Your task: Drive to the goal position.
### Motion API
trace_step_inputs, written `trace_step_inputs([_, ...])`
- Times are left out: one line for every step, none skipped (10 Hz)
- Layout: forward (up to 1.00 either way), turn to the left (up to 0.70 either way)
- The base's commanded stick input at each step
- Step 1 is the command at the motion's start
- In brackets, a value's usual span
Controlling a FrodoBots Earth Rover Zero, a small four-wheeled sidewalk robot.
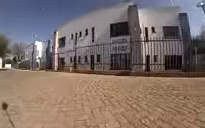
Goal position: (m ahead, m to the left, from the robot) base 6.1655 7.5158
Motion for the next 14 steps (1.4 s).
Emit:
trace_step_inputs([1.00, 0.27])
trace_step_inputs([1.00, 0.27])
trace_step_inputs([1.00, 0.27])
trace_step_inputs([1.00, 0.27])
trace_step_inputs([1.00, 0.27])
trace_step_inputs([1.00, 0.27])
trace_step_inputs([1.00, 0.27])
trace_step_inputs([1.00, 0.27])
trace_step_inputs([1.00, 0.27])
trace_step_inputs([1.00, 0.27])
trace_step_inputs([1.00, 0.27])
trace_step_inputs([1.00, 0.27])
trace_step_inputs([1.00, 0.27])
trace_step_inputs([1.00, 0.27])
